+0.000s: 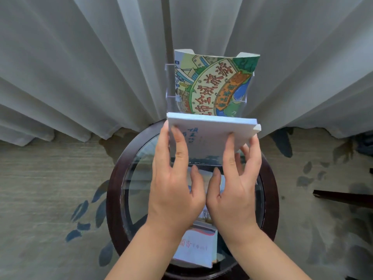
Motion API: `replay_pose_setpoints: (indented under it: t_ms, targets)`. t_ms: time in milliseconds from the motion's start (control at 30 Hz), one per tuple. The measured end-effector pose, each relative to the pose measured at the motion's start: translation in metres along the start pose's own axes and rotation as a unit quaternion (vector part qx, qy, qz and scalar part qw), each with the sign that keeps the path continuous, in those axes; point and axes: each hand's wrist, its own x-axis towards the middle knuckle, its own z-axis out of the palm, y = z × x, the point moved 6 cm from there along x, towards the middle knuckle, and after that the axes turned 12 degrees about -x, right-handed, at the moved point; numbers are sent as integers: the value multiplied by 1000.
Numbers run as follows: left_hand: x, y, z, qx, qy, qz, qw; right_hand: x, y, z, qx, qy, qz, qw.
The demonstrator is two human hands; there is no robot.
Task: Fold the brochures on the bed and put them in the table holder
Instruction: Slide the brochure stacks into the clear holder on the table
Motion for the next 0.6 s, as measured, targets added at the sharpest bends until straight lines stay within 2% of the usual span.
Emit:
replay_pose_setpoints:
  t_ms: [167,400,600]
  targets:
    - [4,-22,9,12,-30,-8,999,1,16,19,4,-40,-15,999]
    - [5,-40,6,17,-38,8,999,-9,27,31,22,-52,-43,997]
    - [2,-28,-5,-18,-6,16,1000,-3,17,16,39,-14,-51,998]
